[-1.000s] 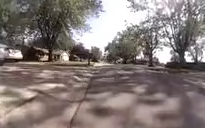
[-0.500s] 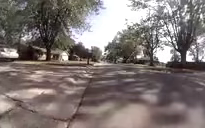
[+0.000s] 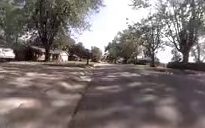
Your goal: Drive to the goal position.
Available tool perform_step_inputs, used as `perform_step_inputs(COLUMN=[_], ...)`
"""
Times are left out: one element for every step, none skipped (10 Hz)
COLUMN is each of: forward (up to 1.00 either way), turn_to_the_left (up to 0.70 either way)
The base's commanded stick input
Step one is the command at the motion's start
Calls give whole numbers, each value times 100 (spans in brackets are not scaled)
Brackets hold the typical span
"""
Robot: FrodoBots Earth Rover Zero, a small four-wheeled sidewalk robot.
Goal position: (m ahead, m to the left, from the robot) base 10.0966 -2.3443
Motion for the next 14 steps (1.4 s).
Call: perform_step_inputs(forward=[100, 100, 100, 100, 100, 100, 100, 100, 100, 100, 100, 100, 100, 100], turn_to_the_left=[0, 0, 0, 0, 0, 0, 0, 0, 0, 0, 0, 0, 0, 0])
